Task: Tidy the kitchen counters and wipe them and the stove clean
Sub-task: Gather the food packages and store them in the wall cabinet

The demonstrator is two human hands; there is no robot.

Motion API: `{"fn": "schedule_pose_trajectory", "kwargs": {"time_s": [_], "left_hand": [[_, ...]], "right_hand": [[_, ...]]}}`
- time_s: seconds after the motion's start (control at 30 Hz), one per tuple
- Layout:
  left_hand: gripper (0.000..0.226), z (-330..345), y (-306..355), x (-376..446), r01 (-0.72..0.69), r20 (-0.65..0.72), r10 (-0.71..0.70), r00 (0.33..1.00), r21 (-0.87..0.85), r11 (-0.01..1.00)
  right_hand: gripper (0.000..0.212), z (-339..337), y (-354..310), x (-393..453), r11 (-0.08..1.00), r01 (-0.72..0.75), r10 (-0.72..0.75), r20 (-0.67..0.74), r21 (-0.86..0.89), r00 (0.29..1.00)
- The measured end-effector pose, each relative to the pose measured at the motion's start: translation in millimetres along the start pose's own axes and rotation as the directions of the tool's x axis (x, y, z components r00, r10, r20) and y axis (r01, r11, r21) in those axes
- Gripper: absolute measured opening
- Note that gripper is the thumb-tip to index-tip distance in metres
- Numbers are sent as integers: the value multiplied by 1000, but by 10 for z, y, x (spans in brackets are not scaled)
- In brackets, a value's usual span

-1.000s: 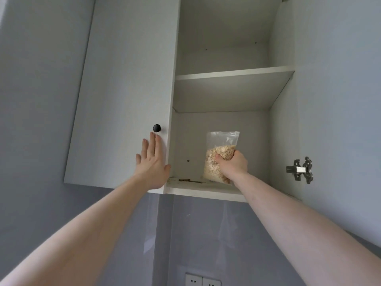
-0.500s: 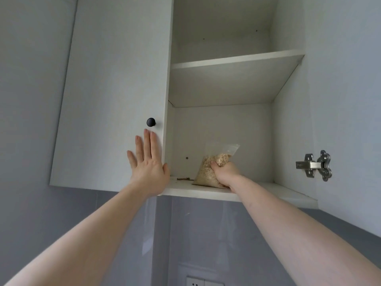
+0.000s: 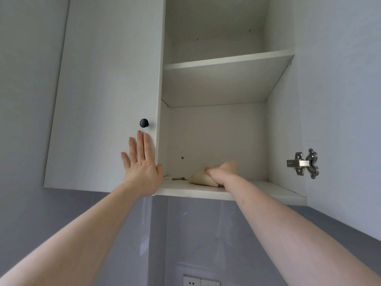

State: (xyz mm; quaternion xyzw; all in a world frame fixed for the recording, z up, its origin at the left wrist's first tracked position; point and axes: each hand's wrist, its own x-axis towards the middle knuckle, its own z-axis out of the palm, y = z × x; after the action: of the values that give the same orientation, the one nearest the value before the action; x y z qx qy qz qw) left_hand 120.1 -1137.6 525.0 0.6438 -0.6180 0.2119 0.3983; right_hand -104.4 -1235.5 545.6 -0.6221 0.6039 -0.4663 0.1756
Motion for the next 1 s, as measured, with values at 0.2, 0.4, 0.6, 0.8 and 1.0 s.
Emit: {"fn": "schedule_pose_trajectory", "kwargs": {"time_s": [0.2, 0.4, 0.6, 0.8, 1.0], "left_hand": [[89, -9, 10, 1, 15, 13, -15, 1000, 2, 1000], [90, -49, 30, 3, 46, 38, -46, 998, 0, 999], [89, -161, 123, -22, 96, 100, -96, 990, 9, 995], [73, -344, 32, -396, -5, 137, 17, 990, -88, 996], [74, -339, -63, -1445, -67, 137, 99, 986, -221, 973]], "right_hand": [[90, -53, -18, -72, 999, -23, 22, -26, -38, 999], [58, -196, -22, -289, 990, 79, -61, 148, -118, 987], [64, -173, -7, -595, 924, 214, -171, 159, -316, 972], [49, -153, 109, -1099, 900, 423, -427, -16, -107, 904], [36, -98, 628, -1932, 668, 732, -710, -178, 137, 681]]}}
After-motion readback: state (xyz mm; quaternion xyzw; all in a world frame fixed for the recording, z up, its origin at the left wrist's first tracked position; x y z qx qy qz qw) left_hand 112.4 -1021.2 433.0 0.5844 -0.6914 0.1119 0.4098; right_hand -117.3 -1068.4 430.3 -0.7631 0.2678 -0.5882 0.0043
